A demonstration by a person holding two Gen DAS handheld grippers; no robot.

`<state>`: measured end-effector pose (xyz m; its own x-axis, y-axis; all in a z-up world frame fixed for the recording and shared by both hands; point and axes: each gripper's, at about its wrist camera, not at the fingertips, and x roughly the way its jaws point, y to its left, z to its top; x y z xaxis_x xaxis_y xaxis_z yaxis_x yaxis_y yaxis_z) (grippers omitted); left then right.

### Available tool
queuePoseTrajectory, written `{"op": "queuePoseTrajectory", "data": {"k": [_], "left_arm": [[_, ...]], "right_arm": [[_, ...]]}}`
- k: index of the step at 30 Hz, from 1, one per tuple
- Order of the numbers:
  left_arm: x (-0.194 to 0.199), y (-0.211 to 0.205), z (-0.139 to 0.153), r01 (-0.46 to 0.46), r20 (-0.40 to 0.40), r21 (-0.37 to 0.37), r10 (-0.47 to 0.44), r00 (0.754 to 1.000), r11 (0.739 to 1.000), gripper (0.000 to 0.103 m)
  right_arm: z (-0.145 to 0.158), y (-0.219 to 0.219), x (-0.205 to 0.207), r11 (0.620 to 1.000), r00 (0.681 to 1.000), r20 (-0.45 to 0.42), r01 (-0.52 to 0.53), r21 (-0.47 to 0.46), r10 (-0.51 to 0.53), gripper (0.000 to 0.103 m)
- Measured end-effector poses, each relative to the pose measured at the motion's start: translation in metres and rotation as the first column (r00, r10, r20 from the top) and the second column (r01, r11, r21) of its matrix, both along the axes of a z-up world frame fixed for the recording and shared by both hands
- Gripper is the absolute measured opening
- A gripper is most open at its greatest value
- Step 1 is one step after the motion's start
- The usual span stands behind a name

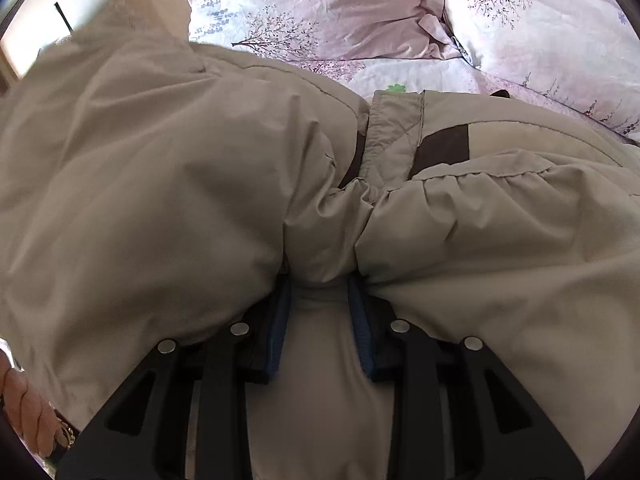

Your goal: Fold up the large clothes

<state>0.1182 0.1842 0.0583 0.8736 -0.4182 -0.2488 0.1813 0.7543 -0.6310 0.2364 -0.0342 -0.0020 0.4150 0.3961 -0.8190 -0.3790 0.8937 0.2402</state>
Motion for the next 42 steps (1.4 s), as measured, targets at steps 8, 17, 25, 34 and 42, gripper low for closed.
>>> {"op": "queuePoseTrajectory", "data": {"k": [8,17,25,34,42], "left_arm": [[-0.002,-0.039,0.019,0.062,0.074,0.062,-0.066,0.995,0.996,0.035],[-0.003,-0.060,0.030,0.117,0.110,0.088,-0.126,0.986,0.989,0.036],[-0.005,-0.088,0.033,0.183,0.136,0.100,-0.196,0.971,0.978,0.039],[-0.007,-0.129,0.038,0.290,0.166,0.124,-0.308,0.937,0.949,0.040],[0.000,-0.184,0.036,0.423,0.166,0.144,-0.444,0.881,0.894,0.040]], "right_arm": [[0.005,-0.005,0.002,0.999,0.999,0.011,-0.033,0.000,0.033,0.031],[0.015,-0.042,-0.001,0.999,0.999,-0.029,0.016,0.050,-0.015,0.032],[0.009,-0.036,0.018,0.994,0.997,-0.066,-0.033,0.104,0.040,0.032],[0.054,-0.147,-0.018,0.954,0.980,0.117,0.122,0.275,-0.159,0.056],[0.043,-0.236,-0.026,0.885,0.923,0.079,0.334,0.324,-0.377,0.056]]}}
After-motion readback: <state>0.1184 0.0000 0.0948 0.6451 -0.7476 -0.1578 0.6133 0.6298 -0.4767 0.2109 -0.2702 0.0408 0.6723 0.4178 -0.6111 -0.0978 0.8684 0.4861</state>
